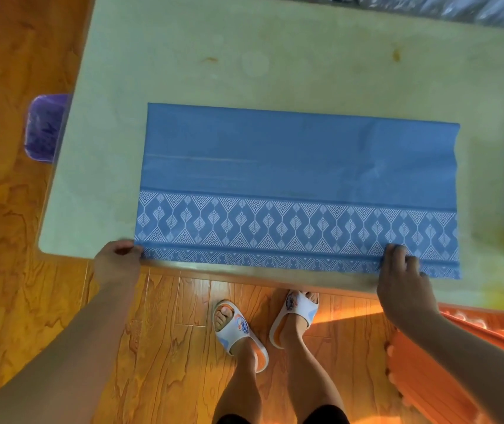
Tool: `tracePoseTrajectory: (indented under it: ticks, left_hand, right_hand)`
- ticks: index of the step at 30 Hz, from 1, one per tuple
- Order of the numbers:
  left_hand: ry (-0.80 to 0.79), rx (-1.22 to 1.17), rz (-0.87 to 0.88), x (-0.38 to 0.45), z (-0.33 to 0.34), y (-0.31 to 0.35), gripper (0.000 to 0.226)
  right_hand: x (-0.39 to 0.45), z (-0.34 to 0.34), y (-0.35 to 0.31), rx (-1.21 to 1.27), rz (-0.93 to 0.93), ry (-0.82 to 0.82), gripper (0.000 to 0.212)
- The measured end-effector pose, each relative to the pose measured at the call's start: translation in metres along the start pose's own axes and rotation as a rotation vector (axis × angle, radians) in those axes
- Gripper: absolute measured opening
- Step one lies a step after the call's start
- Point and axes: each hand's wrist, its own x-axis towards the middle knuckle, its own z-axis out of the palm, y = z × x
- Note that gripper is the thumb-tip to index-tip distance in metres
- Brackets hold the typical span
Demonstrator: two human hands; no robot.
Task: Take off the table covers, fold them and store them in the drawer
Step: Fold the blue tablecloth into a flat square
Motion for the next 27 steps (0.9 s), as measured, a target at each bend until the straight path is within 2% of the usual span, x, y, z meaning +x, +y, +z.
tracePoseTrajectory:
  ticks: [1,4,6,7,9,12,16,18,21,25,27]
  left_hand:
    - [-0.015,0.132,0.077,-0.001,0.0,0.005,0.023]
    - [-0.054,0.63,0.501,-0.004,-0.004,0.019,0.053]
    - [-0.13,0.794,0.75,-0.003,-0.006,0.024,0.065]
    - [-0.173,0.846,0.821,0.0,-0.006,0.025,0.068]
    - [-0.211,0.915,0.895,0.011,-0.006,0.028,0.071]
    - [-0.227,0.991,1.05,0.03,-0.005,0.031,0.071]
    - [-0.295,0.983,1.156,0.061,0.003,0.025,0.074]
    - [-0.313,0.949,1.174,0.073,0.009,0.017,0.075]
    - [-0.323,0.884,1.214,0.078,0.011,0.011,0.075]
    - [-0.322,0.868,1.221,0.081,0.009,0.01,0.079]
    - [-0.307,0.843,1.232,0.081,0.011,0.009,0.079]
  right_hand:
    - [-0.001,-0.008,-0.002,-0.005,-0.003,-0.017,0.076]
    - [0.007,-0.036,-0.003,0.052,0.004,-0.049,0.06]
    - [0.016,-0.067,-0.004,0.103,0.004,-0.085,0.046]
    - [0.021,-0.084,-0.009,0.127,-0.012,-0.074,0.041]
    - [0.032,-0.116,-0.028,0.193,-0.088,0.041,0.034]
    - [0.051,-0.16,-0.089,0.395,-0.334,0.345,0.03]
    - [0.09,-0.219,-0.198,0.56,-0.633,0.526,0.056]
    - [0.116,-0.247,-0.253,0.55,-0.739,0.608,0.058]
    - [0.148,-0.287,-0.318,0.5,-0.725,0.648,0.064]
    - [0.17,-0.323,-0.358,0.426,-0.659,0.709,0.069]
    - [0.162,-0.324,-0.373,0.34,-0.733,0.743,0.071]
